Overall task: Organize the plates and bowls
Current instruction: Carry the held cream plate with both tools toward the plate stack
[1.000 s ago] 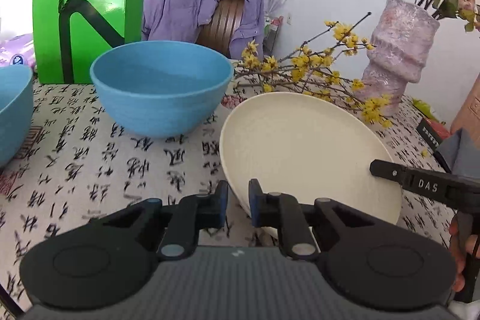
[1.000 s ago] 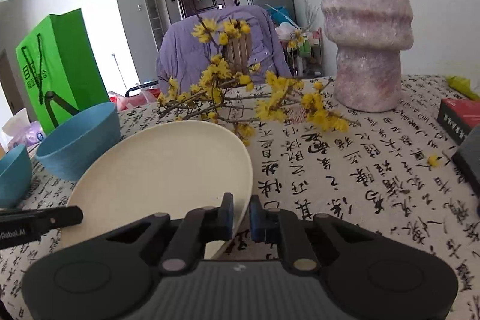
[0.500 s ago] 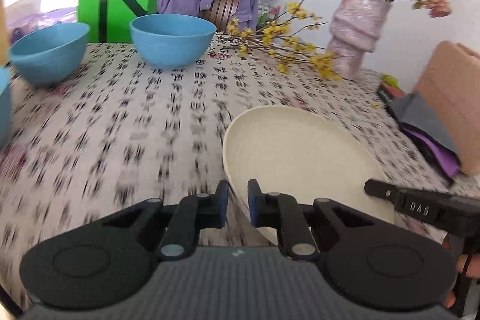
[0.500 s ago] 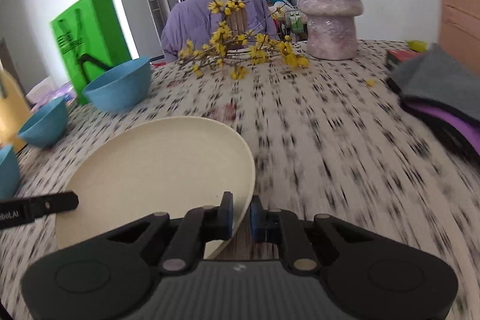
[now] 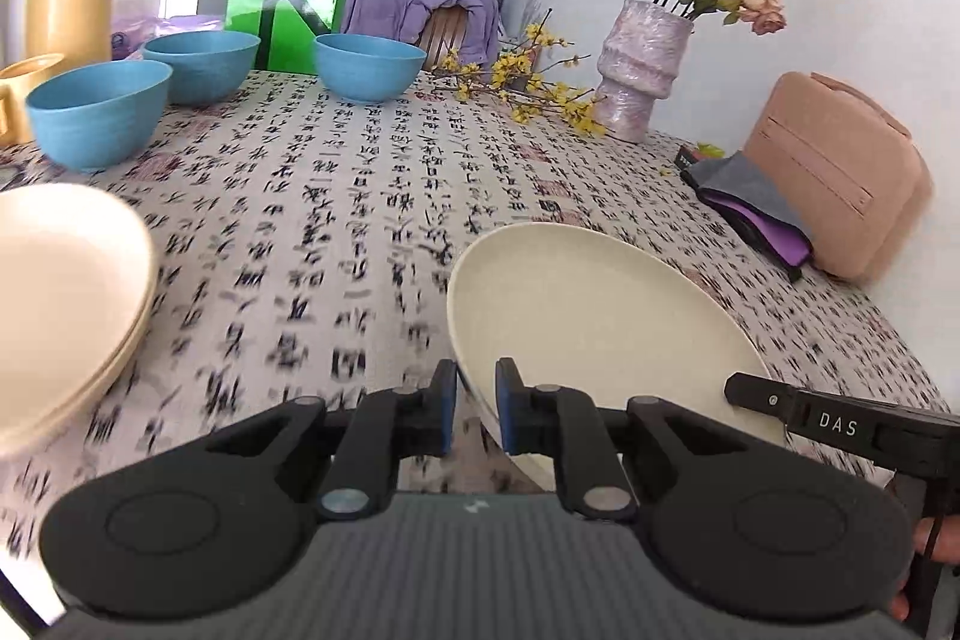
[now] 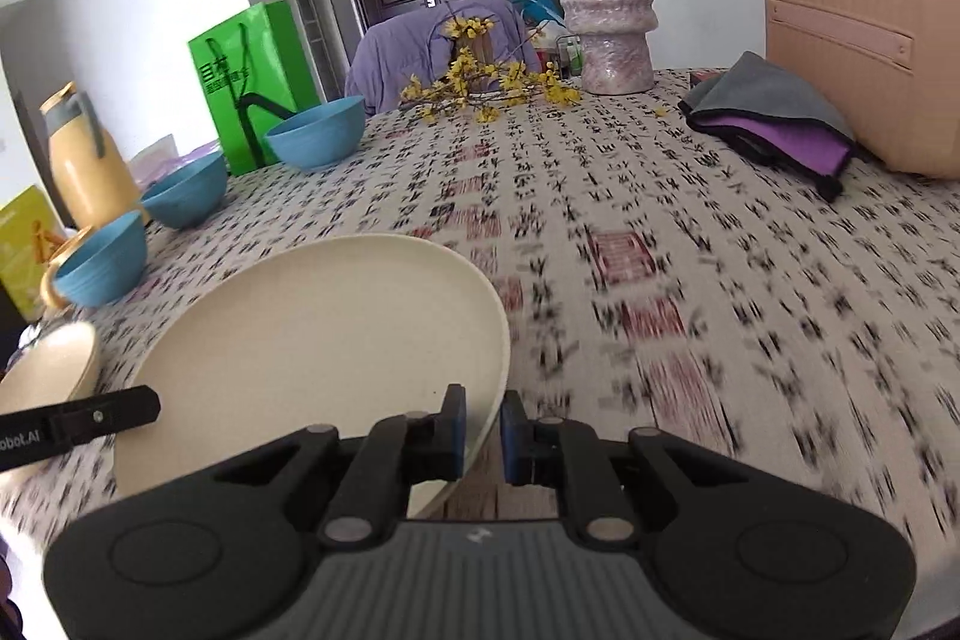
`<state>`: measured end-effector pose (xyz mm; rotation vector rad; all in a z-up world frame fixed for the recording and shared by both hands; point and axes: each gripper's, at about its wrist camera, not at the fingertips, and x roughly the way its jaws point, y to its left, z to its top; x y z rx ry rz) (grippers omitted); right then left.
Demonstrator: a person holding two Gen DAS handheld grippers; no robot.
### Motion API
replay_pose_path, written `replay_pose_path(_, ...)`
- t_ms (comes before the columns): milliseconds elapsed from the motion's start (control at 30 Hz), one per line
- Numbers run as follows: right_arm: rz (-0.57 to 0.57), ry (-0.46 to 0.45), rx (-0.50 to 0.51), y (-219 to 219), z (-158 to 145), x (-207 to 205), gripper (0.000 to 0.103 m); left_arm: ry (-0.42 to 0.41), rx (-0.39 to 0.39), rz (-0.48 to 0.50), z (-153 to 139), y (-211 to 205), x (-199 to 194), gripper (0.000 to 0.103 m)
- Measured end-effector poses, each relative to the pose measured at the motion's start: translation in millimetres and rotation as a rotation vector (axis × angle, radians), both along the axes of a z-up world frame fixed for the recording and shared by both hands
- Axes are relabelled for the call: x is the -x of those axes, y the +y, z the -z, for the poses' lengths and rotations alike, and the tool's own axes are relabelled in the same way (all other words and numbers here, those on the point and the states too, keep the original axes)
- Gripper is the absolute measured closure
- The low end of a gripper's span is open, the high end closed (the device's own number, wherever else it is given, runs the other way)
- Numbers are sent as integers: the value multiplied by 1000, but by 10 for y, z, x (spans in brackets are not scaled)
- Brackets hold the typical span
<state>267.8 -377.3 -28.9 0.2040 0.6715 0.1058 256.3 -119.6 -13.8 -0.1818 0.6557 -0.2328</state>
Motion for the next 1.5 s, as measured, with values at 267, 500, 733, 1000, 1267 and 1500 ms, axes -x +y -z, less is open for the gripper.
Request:
replay_pose_path(267,5,-31,13,60,-97,258,91,-40,4,-4,-78,30,237,89)
replay_pose_path(500,2,-47,30,135,-176,283,91,-59,11,-10,-120,99,281,89)
replay_pose_path(733,-9,-47,39,307,-204,238,91,-63,18,-29,-136,257,286,89)
replay_pose_path(1000,-54,-63,33,693,-272,164,90,-102,13,-77,-263,626,343,89)
replay_pose_path(1267,-125,-94,23,1251,-387,31,90,-144,5,-151,-396,1155,403,89)
replay_pose_path(1500,-206,-101,49,1803,-434,-131,90,-153,21,-236,-410,1625,409,89)
